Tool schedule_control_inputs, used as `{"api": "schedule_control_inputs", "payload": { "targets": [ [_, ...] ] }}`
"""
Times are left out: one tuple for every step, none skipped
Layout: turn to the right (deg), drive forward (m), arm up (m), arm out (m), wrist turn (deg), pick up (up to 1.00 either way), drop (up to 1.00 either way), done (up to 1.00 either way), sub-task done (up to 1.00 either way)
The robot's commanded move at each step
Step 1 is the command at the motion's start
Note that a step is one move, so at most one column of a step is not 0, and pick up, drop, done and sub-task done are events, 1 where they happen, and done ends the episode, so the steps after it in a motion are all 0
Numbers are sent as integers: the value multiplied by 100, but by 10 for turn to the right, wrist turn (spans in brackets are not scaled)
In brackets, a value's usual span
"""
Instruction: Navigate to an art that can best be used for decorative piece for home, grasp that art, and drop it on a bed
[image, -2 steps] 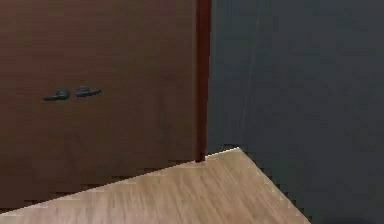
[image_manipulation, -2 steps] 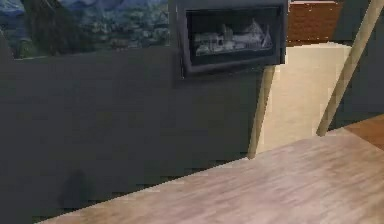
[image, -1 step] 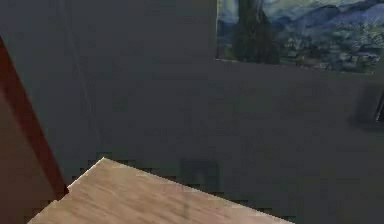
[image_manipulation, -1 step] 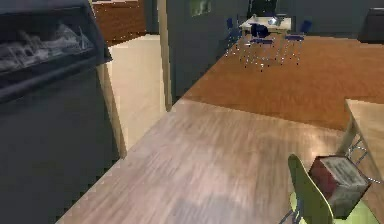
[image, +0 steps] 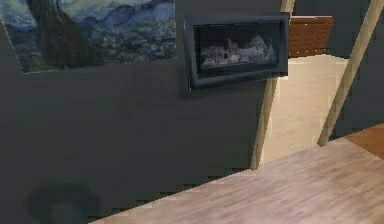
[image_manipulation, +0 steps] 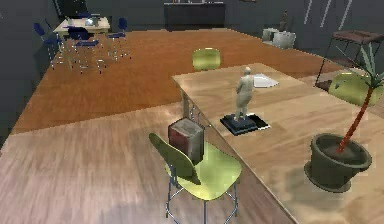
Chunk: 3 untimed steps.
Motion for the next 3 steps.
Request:
{"api": "schedule_control_inputs", "payload": {
  "targets": [
    [150, 0, 0, 0, 0, 0, 0, 0, 0],
    [450, 0, 0, 0, 0, 0, 0, 0, 0],
    [450, 0, 0, 0, 0, 0, 0, 0, 0]
  ]
}}
